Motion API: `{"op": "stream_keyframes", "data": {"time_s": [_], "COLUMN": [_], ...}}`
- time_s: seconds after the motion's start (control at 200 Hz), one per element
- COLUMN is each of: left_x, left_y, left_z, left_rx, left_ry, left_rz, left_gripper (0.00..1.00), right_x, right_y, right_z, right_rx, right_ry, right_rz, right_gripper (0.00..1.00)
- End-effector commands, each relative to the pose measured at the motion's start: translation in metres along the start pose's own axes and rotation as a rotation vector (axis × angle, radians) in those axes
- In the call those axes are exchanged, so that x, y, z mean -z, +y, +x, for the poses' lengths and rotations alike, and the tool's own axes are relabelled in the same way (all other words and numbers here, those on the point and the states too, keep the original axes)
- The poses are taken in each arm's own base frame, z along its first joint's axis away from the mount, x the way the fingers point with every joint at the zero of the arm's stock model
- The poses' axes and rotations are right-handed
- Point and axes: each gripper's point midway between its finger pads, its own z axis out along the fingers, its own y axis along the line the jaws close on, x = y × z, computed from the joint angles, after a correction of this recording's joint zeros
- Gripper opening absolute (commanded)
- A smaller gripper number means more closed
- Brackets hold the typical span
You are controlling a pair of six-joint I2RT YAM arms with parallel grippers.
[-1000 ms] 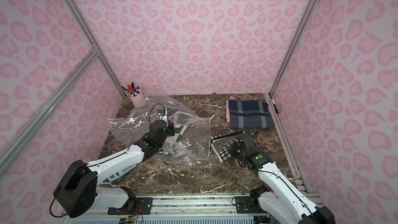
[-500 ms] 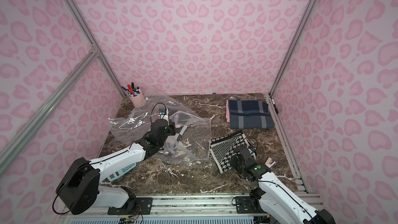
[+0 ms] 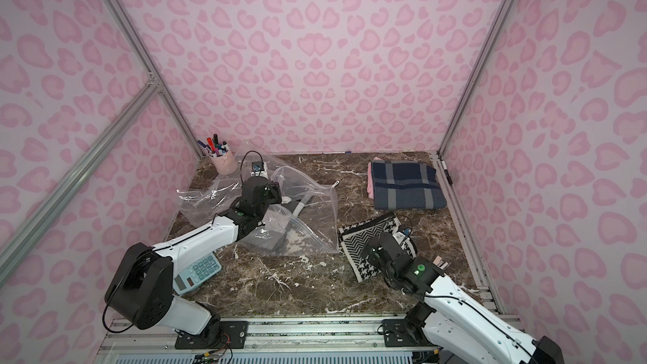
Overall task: Take the blanket out of the vacuum bag
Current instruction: Place the blanket at the center of the board, then pick up the blanket at the center of the board.
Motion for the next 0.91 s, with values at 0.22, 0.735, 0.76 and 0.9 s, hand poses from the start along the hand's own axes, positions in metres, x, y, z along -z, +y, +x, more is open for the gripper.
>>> {"op": "stream_keyframes", "data": {"time_s": [0.22, 0.735, 0.76, 0.9], "left_x": [-0.023, -0.022, -0.022, -0.018], "left_y": [0.048, 0.066, 0.065, 0.067], "left_z": [-0.002, 0.002, 0.002, 0.003], "left_rx": [0.052, 0.072, 0.072, 0.073], "left_ry": [0.055, 0.062, 0.063, 0.058], "left_rz": [-0.121, -0.148, -0.144, -0.146], "left_gripper": [0.04, 0.04, 0.04, 0.04], "right_x": [-0.029, -0.057, -0.058, -0.068], "right_y": [0.067, 0.035, 0.032, 0.015], "right_z": [0.022, 0.041, 0.043, 0.047], "right_rx": [0.701, 0.948, 0.941, 0.926], "right_ry": [0.066, 0.197, 0.210, 0.242], "right_rz": [0.214, 0.478, 0.470, 0.459], "right_gripper": [0.99, 0.99, 0.99, 0.99]}}
